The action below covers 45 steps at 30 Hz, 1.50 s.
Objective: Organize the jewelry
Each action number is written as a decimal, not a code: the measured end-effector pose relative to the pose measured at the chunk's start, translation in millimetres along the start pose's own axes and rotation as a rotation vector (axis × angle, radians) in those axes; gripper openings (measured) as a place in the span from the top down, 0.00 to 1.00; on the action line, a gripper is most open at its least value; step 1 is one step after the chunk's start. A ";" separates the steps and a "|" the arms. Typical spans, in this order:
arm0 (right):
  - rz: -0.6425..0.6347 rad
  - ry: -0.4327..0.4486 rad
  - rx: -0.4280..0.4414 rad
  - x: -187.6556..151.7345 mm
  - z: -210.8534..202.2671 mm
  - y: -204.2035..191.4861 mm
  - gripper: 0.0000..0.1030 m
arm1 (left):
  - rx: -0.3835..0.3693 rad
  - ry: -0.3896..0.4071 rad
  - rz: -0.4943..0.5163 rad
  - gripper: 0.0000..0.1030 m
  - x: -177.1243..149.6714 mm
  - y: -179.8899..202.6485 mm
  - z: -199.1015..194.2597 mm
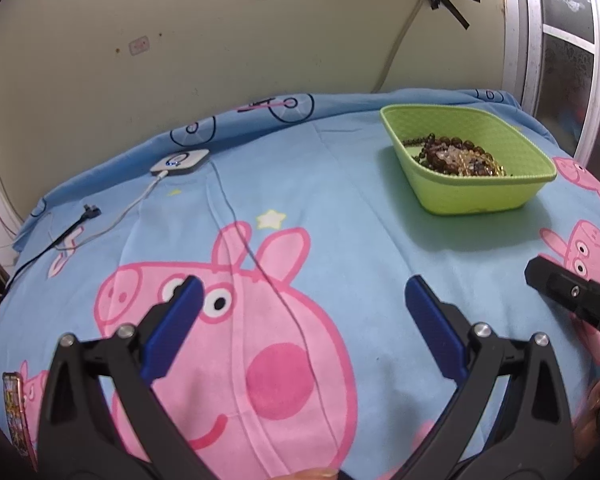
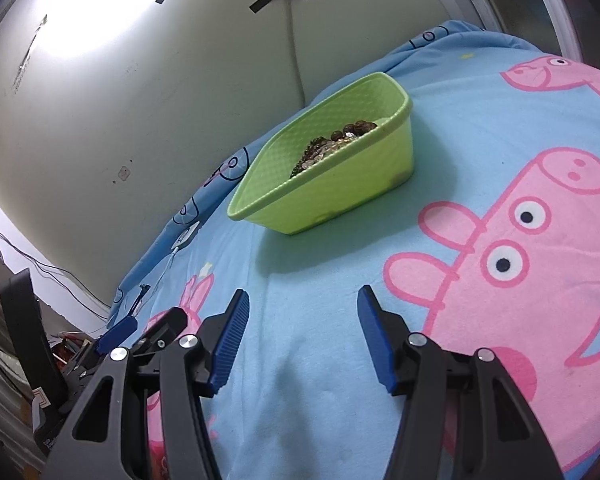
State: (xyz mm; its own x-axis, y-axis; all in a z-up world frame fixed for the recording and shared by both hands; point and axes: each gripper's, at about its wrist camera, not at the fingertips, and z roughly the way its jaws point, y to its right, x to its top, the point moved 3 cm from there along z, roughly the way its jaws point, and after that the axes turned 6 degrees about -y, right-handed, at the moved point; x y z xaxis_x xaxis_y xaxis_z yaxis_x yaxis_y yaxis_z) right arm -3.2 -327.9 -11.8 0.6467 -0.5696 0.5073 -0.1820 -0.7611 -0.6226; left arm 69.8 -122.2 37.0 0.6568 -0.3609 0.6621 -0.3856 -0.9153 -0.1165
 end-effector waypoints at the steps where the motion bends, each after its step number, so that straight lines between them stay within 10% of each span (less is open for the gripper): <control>1: -0.001 0.003 0.000 0.9 0.3 -0.2 0.64 | 0.004 -0.002 0.005 0.06 -0.5 1.4 0.2; 45: -0.016 0.003 0.047 4.8 4.0 2.1 0.64 | 0.103 -0.060 0.037 0.06 -5.8 4.7 8.6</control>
State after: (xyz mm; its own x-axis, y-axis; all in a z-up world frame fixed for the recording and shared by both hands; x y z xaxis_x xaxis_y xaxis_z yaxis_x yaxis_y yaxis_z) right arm 2.5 -331.0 -13.1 0.6468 -0.5584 0.5194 -0.1365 -0.7549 -0.6415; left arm 69.7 -125.9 26.2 0.6821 -0.4016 0.6111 -0.3433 -0.9138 -0.2172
